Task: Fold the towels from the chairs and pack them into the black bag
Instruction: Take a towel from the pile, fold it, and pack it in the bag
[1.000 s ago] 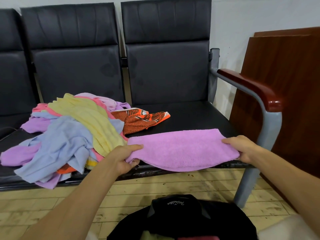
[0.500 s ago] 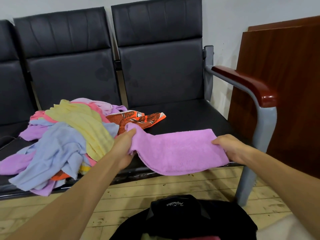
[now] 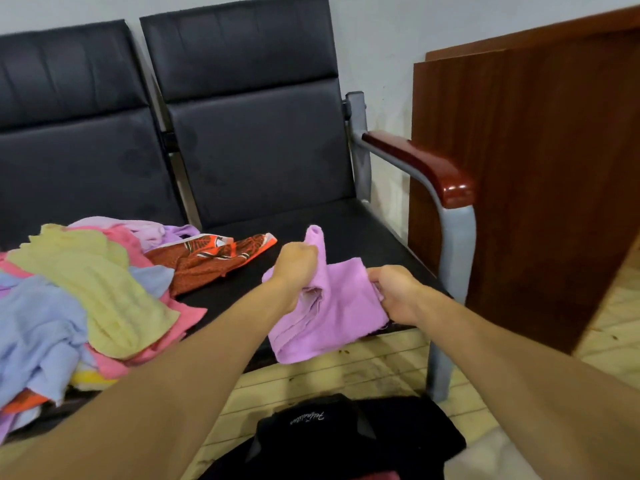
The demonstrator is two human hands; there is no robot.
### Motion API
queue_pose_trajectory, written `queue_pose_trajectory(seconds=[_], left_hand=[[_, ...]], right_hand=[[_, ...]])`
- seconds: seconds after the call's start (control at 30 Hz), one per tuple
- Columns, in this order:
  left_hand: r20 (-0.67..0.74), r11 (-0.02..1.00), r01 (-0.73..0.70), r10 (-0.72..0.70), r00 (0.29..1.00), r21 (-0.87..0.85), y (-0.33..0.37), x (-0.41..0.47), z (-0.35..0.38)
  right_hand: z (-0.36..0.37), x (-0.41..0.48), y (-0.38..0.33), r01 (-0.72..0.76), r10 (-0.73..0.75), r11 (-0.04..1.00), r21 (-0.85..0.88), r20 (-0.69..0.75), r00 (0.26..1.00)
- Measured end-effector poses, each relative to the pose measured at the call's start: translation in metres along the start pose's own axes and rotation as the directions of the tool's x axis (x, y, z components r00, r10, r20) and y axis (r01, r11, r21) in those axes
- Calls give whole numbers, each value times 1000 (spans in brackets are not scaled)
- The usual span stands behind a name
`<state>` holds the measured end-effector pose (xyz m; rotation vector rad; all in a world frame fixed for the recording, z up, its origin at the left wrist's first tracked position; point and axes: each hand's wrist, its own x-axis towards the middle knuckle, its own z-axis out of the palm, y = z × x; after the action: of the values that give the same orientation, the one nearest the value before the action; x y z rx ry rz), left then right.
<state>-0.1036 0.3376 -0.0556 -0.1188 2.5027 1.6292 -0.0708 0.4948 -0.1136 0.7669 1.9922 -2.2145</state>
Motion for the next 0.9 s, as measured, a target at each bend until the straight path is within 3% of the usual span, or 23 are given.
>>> queue_pose_trajectory(seconds=[0.13, 0.27, 0.33, 0.43, 0.57, 0.63, 0.73, 0.9], left_hand=[[113, 976, -124, 105, 988, 176, 0, -15, 28], [311, 969, -211, 164, 936, 125, -11, -26, 40], [369, 982, -178, 145, 918, 58, -17, -27, 33], [348, 979, -203, 183, 919, 22, -28, -27, 9], [215, 886, -412, 369, 904, 213, -56, -28, -29], [209, 871, -431, 388, 898, 234, -74, -33, -45], [205, 903, -408, 378, 903, 133, -101, -41, -62], [203, 946, -317, 323, 924, -61, -112, -52, -70]], right_hand=[[-4, 3, 4, -45, 45, 999, 30, 14, 999], [-4, 5, 1, -73, 73, 997, -15, 8, 997], [-4, 4, -1, -83, 84, 996, -33, 18, 996], [2, 3, -2, -78, 79, 994, -81, 16, 997], [16, 1, -2, -3, -11, 976, -216, -61, 998], [25, -2, -2, 86, -151, 910, -406, -131, 980], [42, -7, 1, 207, -343, 711, -672, -75, 936], [61, -9, 14, 211, -474, 361, -908, 17, 881]])
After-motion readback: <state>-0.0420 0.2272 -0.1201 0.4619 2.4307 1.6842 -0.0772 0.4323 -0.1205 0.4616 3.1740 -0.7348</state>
